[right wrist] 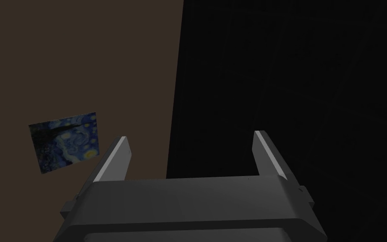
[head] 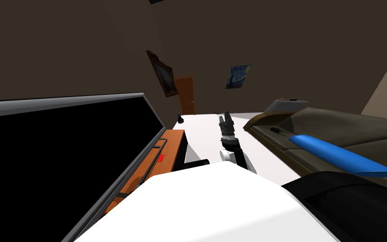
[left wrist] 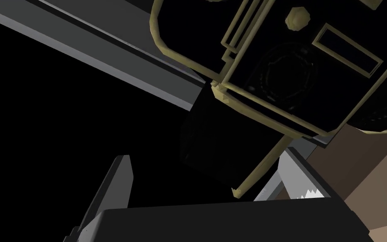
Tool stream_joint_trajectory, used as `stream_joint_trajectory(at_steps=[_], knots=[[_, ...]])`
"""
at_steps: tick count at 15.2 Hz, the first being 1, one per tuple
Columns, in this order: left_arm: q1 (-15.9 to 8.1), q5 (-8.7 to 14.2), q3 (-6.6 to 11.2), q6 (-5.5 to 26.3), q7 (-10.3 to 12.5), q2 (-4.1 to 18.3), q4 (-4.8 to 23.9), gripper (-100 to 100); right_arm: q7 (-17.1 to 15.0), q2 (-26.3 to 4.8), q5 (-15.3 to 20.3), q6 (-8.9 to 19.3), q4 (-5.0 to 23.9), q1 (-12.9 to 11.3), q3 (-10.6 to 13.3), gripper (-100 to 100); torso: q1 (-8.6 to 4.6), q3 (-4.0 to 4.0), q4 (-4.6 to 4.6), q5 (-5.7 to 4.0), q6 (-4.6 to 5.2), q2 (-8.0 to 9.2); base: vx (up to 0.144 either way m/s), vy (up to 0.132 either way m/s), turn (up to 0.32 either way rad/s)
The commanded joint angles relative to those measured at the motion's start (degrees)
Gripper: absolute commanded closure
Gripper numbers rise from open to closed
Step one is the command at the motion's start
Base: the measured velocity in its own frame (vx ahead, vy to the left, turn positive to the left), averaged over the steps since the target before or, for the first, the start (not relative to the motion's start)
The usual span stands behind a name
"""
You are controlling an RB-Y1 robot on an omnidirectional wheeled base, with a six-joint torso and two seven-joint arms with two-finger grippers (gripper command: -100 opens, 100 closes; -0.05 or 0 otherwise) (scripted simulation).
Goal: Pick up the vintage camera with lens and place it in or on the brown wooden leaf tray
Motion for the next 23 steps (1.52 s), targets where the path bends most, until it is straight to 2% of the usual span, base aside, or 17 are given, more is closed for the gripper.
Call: stream_joint_trajectory(at_steps=[1,2,7,8,11,12,14,15,16,17,19,20,21,23], knots=[[0.0,0.0,0.0,0.0,0.0,0.0,0.0,-100,0.0,0.0,0.0,0.0,0.0,0.0,0.0,0,0.0,0.0,0.0,0.0,0.0,0.0,0.0,0.0,0.0],[0.01,0.01,0.02,0.31,-0.07,0.08,-0.2,100,0.0,0.0,0.0,0.0,0.0,0.0,0.0,0,0.0,-0.01,0.0,0.01,0.0,-0.01,0.0,0.0,0.0],[0.05,0.03,0.03,0.43,-0.1,0.01,-0.11,100,0.0,0.0,0.0,0.0,0.0,0.0,0.0,0,-0.08,0.01,0.02,-0.09,0.02,-0.01,0.0,0.0,-0.003],[0.06,0.07,0.08,0.67,0.06,1.8,-0.23,100,0.0,0.0,0.0,0.0,0.0,0.0,0.0,0,-0.1,0.01,0.03,-0.11,0.01,-0.01,-0.001,-0.017,-0.019],[0.06,0.07,0.08,0.67,0.06,1.8,-0.23,100,0.0,0.0,0.0,0.0,0.0,0.0,0.0,0,-0.23,0.03,0.05,-0.22,0.05,0.0,0.002,-0.02,-0.006],[0.08,0.13,0.14,0.92,0.22,3.1,-0.35,100,0.0,0.0,0.0,0.0,0.0,0.0,0.0,0,-0.24,0.02,0.05,-0.24,0.05,0.0,0.003,-0.028,-0.02],[0.08,0.13,0.14,0.92,0.22,3.1,-0.35,100,0.0,0.0,0.0,0.0,0.0,0.0,0.0,0,-0.21,0.04,0.08,-0.44,0.07,-0.01,0.0,-0.029,0.001],[0.09,0.19,0.22,1.24,0.43,4.44,-0.51,100,0.0,0.0,0.0,0.0,0.0,0.0,0.0,0,-0.14,0.03,0.1,-0.46,0.11,-0.04,0.001,-0.028,-0.015],[0.09,0.19,0.22,1.24,0.43,4.44,-0.51,100,0.0,0.0,0.0,0.0,0.0,0.0,0.0,0,-0.05,0.02,0.11,-0.57,0.14,-0.07,0.005,-0.024,-0.021],[0.11,0.26,0.3,1.63,0.68,5.77,-0.71,100,0.0,0.0,0.0,0.0,0.0,0.0,0.0,0,-0.02,0.03,0.13,-0.64,0.15,-0.08,0.008,-0.022,-0.022],[0.11,0.26,0.3,1.63,0.68,5.77,-2.26,100,0.0,0.0,0.0,0.0,0.0,0.0,0.0,0,0.08,0.02,0.17,-0.79,0.22,-0.12,0.005,-0.024,-0.002],[0.11,0.26,0.3,1.63,0.68,5.77,-0.71,100,0.0,0.01,0.0,0.0,0.0,0.0,0.0,0,0.22,0.01,0.19,-0.84,0.3,-0.18,0.002,-0.01,-0.006],[0.17,0.44,0.51,2.64,1.28,8.33,-1.18,100,0.0,0.0,0.0,0.0,0.0,0.0,0.0,0,0.32,0.0,0.2,-0.86,0.32,-0.2,0.011,-0.024,-0.054],[0.17,0.44,0.51,2.5,1.28,8.33,2.8,100,0.0,0.0,0.0,0.0,0.0,0.0,0.0,0,0.42,-0.03,0.19,-0.92,0.34,-0.26,0.014,-0.028,-0.034]])
